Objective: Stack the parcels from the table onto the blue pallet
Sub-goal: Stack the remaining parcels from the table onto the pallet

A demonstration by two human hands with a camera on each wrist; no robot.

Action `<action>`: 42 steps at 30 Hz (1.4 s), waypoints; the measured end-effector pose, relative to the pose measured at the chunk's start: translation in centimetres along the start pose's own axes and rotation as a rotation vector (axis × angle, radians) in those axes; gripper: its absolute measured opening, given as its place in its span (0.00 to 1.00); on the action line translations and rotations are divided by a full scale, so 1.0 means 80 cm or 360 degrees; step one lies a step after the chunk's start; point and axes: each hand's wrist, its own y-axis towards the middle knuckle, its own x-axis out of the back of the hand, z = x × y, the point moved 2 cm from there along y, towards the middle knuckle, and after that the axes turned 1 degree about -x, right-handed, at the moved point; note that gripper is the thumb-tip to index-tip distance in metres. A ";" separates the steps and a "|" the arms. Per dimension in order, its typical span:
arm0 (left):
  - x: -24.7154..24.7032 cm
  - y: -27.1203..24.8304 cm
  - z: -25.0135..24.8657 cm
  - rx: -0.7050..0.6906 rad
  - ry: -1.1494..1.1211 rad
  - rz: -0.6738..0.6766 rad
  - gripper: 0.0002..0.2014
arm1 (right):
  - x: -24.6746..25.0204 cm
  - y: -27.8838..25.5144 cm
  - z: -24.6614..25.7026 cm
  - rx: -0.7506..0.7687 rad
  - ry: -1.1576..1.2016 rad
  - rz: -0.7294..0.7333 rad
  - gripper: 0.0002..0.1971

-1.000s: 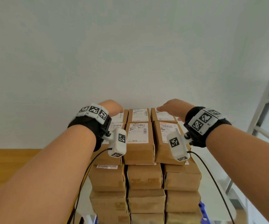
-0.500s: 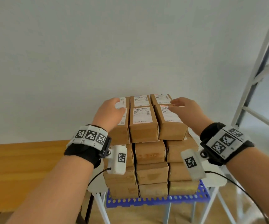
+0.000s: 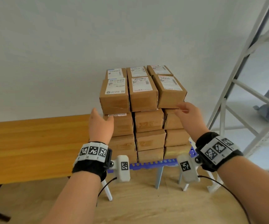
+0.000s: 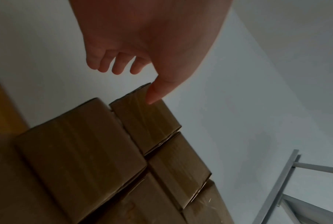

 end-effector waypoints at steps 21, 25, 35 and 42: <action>-0.055 0.031 0.048 0.0499 -0.0133 0.0094 0.35 | 0.014 0.087 -0.082 -0.0384 0.0050 0.0180 0.12; -0.060 0.032 0.049 0.0481 -0.0133 0.0073 0.27 | 0.010 0.090 -0.083 -0.0370 0.0104 0.0216 0.18; -0.067 0.026 0.060 0.0477 -0.0188 0.0060 0.31 | 0.008 0.087 -0.099 -0.0399 0.0186 0.0129 0.35; -0.088 0.006 0.105 0.0631 -0.0148 0.0009 0.46 | -0.001 0.064 -0.146 -0.0577 0.0180 0.0131 0.40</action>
